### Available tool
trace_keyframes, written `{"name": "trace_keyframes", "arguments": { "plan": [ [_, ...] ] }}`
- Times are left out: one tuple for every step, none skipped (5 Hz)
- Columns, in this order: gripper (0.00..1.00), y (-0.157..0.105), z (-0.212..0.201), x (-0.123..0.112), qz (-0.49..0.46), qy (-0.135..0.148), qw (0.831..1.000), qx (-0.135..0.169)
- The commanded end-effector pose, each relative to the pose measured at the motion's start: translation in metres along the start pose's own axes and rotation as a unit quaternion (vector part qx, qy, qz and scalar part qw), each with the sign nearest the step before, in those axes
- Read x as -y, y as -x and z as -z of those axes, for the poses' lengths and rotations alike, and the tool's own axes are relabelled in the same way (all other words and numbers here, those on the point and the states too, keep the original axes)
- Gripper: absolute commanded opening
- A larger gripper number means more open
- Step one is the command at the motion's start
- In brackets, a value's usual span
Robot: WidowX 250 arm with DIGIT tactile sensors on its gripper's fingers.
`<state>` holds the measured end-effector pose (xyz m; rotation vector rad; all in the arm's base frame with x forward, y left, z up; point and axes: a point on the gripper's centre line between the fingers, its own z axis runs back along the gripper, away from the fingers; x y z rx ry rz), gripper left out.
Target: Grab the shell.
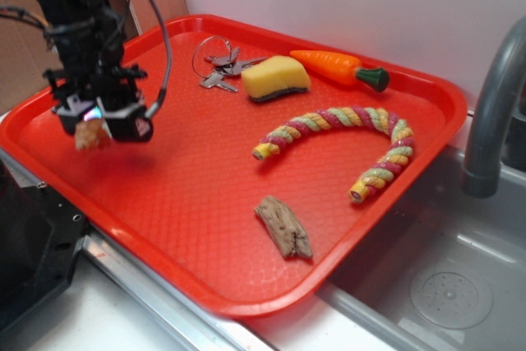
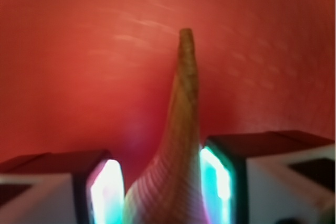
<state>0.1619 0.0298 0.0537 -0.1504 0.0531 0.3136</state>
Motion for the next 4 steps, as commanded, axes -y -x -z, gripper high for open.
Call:
{"name": "trace_keyframes", "arguments": {
  "plan": [
    [0.00,-0.015,-0.104,0.031,0.189,-0.029,0.980,0.046],
    [0.00,-0.012,-0.144,0.051,0.250,-0.052,0.966,0.028],
    [0.00,-0.001,-0.158,0.058,0.262,-0.067,0.962,0.034],
    [0.00,0.008,-0.165,0.057,0.277,-0.045,0.959,0.042]
  ]
}}
